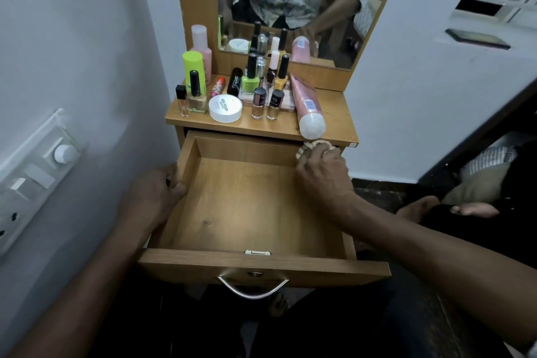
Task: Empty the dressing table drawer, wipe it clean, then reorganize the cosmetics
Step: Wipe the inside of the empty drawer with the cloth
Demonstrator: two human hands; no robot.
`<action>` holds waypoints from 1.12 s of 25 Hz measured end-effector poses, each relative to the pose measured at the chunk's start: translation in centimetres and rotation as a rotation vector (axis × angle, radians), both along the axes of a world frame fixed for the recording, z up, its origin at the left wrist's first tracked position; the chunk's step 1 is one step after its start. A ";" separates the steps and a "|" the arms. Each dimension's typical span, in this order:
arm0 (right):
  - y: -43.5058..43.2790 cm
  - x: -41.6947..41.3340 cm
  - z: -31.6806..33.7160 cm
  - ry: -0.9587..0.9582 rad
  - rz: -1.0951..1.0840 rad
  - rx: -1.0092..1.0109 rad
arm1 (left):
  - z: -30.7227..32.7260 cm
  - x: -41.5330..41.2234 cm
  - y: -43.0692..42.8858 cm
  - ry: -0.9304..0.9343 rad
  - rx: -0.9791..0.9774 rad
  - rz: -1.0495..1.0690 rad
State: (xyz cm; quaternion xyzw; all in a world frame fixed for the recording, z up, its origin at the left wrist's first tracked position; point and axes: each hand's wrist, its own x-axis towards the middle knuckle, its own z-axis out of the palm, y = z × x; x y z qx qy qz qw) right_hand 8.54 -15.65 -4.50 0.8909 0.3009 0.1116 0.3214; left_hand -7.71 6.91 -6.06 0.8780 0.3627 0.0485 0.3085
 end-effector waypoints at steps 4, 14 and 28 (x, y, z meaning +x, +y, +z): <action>-4.7 2.8 0.4 0.219 0.061 0.234 | -0.2 0.0 0.0 -0.027 -0.025 -0.003; -15.4 -0.3 3.6 1.143 0.479 0.528 | -0.5 0.0 0.2 -0.001 -0.086 0.029; -8.0 1.0 3.2 1.619 0.372 0.391 | 2.6 -1.7 -1.2 -0.061 0.025 0.023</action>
